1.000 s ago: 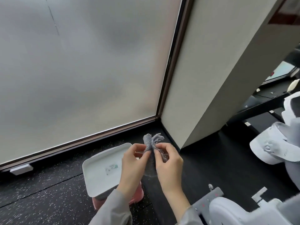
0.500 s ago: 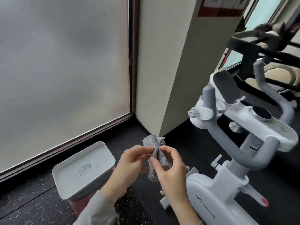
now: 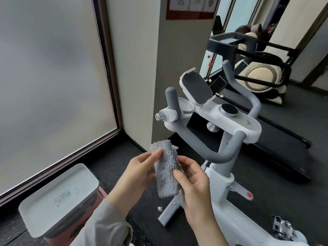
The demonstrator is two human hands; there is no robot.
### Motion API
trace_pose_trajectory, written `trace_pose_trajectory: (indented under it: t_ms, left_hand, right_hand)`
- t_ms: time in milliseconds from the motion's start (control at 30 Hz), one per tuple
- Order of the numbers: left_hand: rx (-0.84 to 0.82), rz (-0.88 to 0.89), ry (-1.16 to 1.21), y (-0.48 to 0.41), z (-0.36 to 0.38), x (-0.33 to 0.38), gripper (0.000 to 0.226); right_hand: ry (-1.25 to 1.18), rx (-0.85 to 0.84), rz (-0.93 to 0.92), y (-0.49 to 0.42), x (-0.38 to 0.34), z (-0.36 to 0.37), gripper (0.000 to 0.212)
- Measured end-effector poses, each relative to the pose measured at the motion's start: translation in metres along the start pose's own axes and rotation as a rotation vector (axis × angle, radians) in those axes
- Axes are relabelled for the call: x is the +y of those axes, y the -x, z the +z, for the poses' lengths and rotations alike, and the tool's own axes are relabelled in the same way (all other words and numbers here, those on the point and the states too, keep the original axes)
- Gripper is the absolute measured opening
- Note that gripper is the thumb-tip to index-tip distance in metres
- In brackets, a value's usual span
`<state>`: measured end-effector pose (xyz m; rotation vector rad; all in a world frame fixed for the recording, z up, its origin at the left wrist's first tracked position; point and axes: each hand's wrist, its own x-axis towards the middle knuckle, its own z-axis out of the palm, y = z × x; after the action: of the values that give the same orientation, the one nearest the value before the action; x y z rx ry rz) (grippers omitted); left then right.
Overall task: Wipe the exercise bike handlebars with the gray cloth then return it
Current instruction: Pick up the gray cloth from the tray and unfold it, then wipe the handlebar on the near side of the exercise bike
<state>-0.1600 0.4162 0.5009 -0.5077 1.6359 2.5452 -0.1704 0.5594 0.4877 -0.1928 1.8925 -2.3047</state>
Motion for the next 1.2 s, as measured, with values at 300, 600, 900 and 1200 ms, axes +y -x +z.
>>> trace_pose_trajectory:
  t_ms: [300,600,900,1200]
  left_hand:
    - [0.102,0.164,-0.109,-0.037,0.013,0.034,0.027]
    - [0.087,0.404,-0.275,-0.077,-0.003,0.073,0.022]
    - [0.082,0.608,-0.706,-0.118,0.006,0.069,0.056]
    - [0.097,0.643,-0.689,-0.125,0.014,0.056,0.070]
  right_hand:
    - [0.099,-0.087,0.054,-0.030,-0.016,0.006,0.055]
    - [0.097,0.284,-0.199,-0.063,-0.027,0.036,0.034]
    - [0.619,0.491,-0.584,-0.134,-0.091,0.036,0.033]
    - [1.037,-0.058,-0.627,-0.187,-0.105,0.045,0.031]
